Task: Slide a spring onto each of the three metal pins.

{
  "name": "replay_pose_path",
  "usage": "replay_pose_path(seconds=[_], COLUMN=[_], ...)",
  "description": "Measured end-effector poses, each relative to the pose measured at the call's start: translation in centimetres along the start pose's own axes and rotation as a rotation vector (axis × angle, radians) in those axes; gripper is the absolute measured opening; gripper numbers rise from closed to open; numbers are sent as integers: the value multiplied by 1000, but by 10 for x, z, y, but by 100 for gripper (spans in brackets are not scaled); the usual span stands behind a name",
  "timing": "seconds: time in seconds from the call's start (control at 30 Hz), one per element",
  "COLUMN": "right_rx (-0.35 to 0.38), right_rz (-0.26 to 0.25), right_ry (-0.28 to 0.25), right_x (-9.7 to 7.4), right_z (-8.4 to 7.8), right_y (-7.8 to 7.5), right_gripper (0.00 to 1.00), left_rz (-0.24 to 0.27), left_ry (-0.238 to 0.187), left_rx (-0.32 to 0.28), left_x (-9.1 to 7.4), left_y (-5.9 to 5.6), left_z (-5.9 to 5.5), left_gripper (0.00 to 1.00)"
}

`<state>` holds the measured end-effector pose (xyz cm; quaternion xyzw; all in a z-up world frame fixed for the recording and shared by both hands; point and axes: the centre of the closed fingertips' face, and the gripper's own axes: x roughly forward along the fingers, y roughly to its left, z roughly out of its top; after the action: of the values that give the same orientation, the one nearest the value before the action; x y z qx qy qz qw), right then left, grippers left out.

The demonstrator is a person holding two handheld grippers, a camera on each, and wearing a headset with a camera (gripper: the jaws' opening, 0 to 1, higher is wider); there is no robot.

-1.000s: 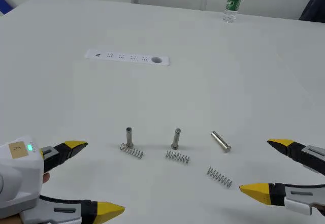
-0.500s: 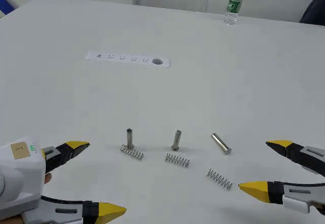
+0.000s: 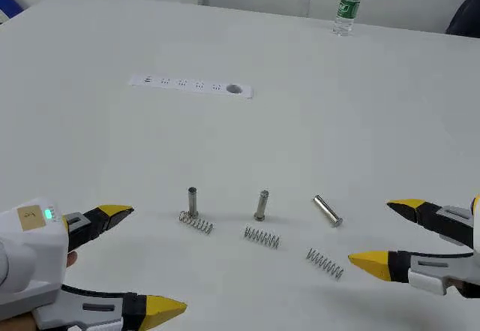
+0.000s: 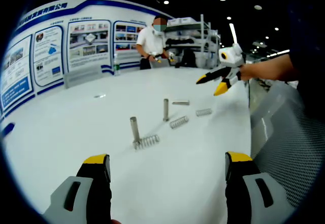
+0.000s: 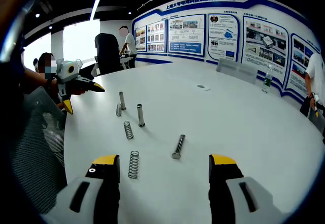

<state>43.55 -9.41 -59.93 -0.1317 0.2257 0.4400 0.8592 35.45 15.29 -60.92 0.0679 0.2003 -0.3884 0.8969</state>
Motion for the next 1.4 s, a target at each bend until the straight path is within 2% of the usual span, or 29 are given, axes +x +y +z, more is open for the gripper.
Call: replay_pose_path(seconds=[0.27,0.57,1.1,1.4], right_rx=[-2,9,13,27], right_rz=[-8,-11,-36,-45], right_ry=[14,66,206,275], right_x=[8,26,54,67], right_z=[7,17,15,12], right_y=[-6,-14,-31,-34], right_gripper=[69,60,43,33], left_rz=[1,1,4,-1], left_ry=[-2,-1,0,2], left_rx=[0,5,10,13], left_x=[0,1,0,2], left_y=[0,-1,-3,-5], left_z=[0,2,3,3], left_gripper=[95,95,95,94])
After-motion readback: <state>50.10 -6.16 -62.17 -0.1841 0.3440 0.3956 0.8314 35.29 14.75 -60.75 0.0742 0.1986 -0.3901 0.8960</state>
